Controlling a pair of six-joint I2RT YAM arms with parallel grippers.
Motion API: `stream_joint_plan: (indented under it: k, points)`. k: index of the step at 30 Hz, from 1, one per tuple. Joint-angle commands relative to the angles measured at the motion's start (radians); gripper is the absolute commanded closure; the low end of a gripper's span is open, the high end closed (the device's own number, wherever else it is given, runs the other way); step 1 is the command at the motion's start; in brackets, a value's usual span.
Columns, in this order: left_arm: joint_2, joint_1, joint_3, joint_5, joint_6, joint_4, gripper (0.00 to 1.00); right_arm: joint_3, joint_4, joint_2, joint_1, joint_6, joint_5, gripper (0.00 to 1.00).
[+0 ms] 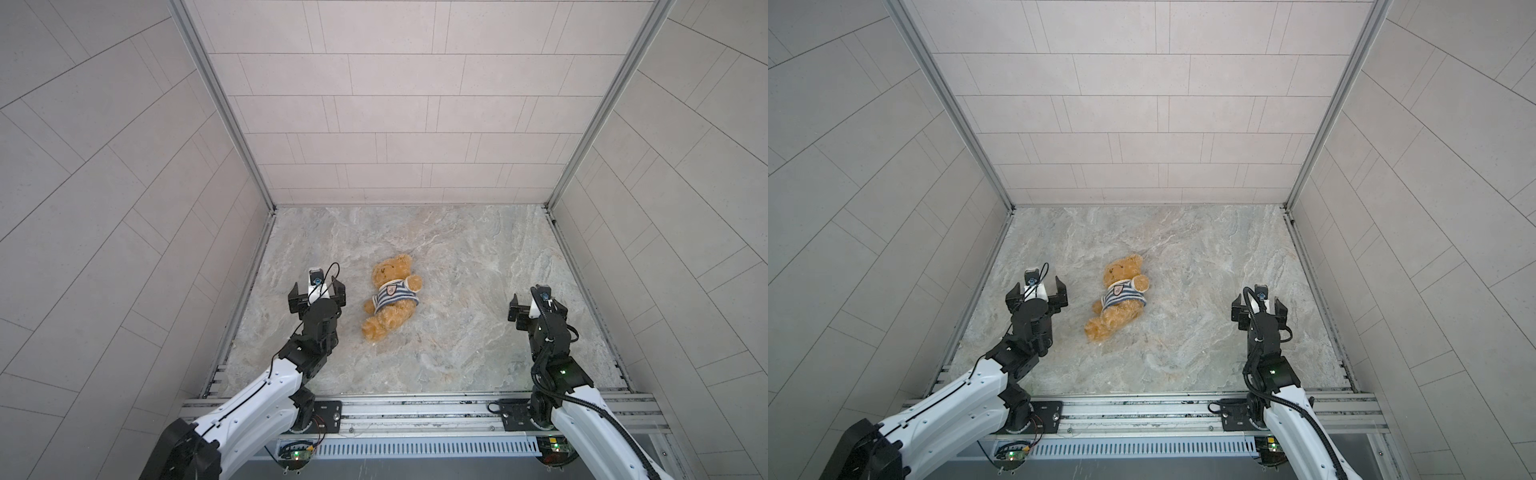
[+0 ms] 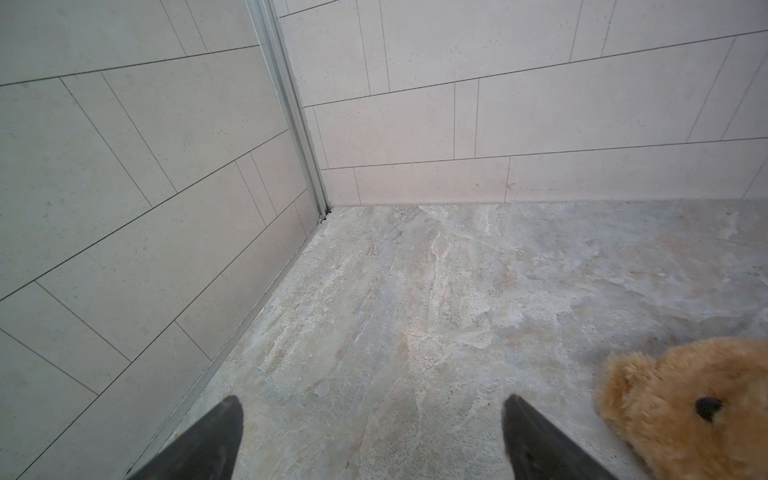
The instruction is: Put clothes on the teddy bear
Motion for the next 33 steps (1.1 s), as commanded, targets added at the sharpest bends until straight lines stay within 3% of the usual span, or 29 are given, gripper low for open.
stream_joint_plan:
  k: [1, 8, 15, 33]
  points:
    - [0.041, 0.061, -0.037, 0.045, 0.002, 0.111, 0.0, -0.018, 0.157, 0.073, -0.041, 0.027, -0.041, 0.01]
    - [0.165, 0.192, -0.066, 0.175, -0.022, 0.257, 0.0, 0.006, 0.301, 0.261, -0.056, 0.034, -0.049, 0.01]
    - [0.218, 0.262, -0.062, 0.257, -0.043, 0.326, 0.0, 0.03, 0.37, 0.378, -0.068, 0.037, -0.035, 0.0]
    - [0.396, 0.33, 0.011, 0.268, -0.03, 0.46, 0.0, 0.141, 0.672, 0.767, -0.101, 0.044, -0.12, 0.0]
